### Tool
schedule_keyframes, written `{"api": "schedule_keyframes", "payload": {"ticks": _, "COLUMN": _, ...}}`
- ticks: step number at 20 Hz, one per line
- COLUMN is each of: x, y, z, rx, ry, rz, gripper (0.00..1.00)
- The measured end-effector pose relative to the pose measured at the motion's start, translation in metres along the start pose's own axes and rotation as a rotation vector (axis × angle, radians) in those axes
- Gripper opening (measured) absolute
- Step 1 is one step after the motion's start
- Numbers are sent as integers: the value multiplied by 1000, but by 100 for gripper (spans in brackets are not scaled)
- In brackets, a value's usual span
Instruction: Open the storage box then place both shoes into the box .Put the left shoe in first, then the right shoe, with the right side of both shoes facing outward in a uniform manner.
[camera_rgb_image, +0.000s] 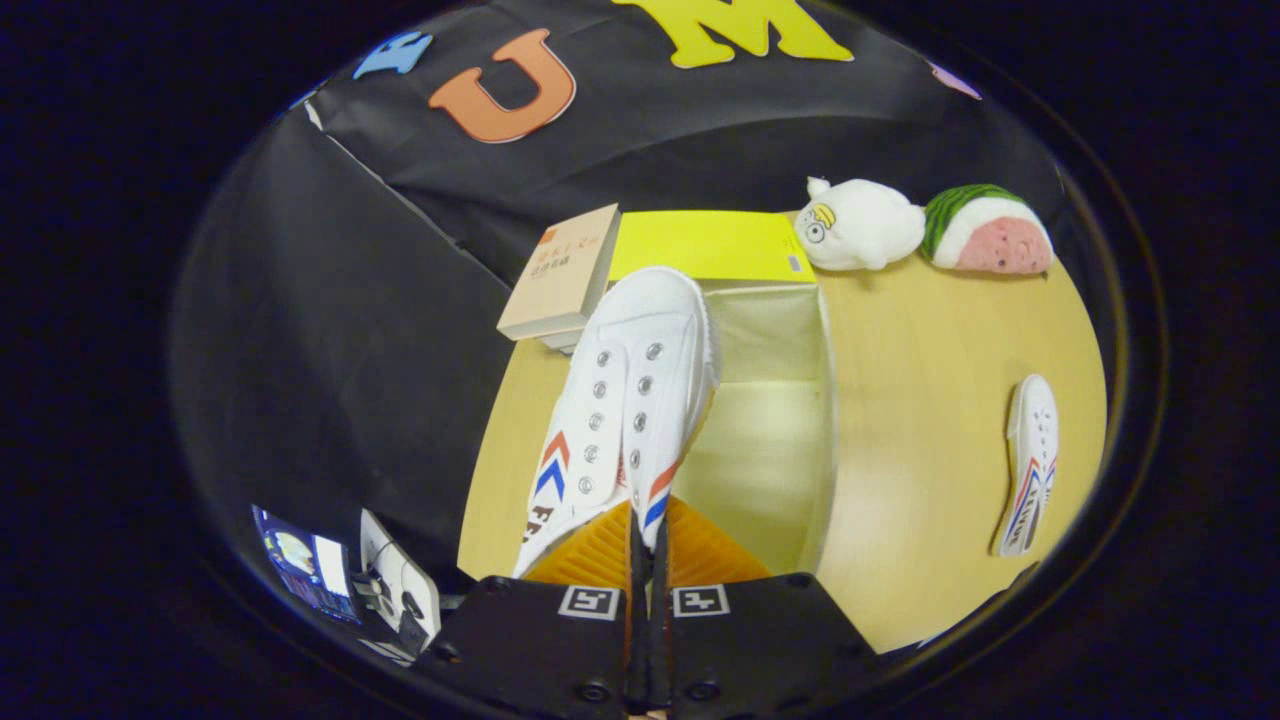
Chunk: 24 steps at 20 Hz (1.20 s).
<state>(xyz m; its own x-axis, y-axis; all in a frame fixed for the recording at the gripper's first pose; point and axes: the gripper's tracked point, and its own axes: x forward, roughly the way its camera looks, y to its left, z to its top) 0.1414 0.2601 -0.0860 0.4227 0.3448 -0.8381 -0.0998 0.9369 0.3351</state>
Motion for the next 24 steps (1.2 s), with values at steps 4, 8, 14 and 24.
{"api": "schedule_keyframes", "payload": {"ticks": 4, "x": 48, "y": -15, "z": 0, "rx": 20, "ry": 0, "rz": -101, "gripper": 6}}
{"api": "schedule_keyframes", "payload": {"ticks": 8, "x": 88, "y": -20, "z": -8, "rx": 39, "ry": 65, "rz": -130, "gripper": 6}}
{"api": "schedule_keyframes", "payload": {"ticks": 14, "x": 83, "y": -4, "z": -9, "rx": 30, "ry": 104, "rz": -83, "gripper": 19}}
{"api": "schedule_keyframes", "payload": {"ticks": 24, "x": -11, "y": -39, "z": 5, "rx": -137, "ry": 26, "rz": -245, "gripper": 91}}
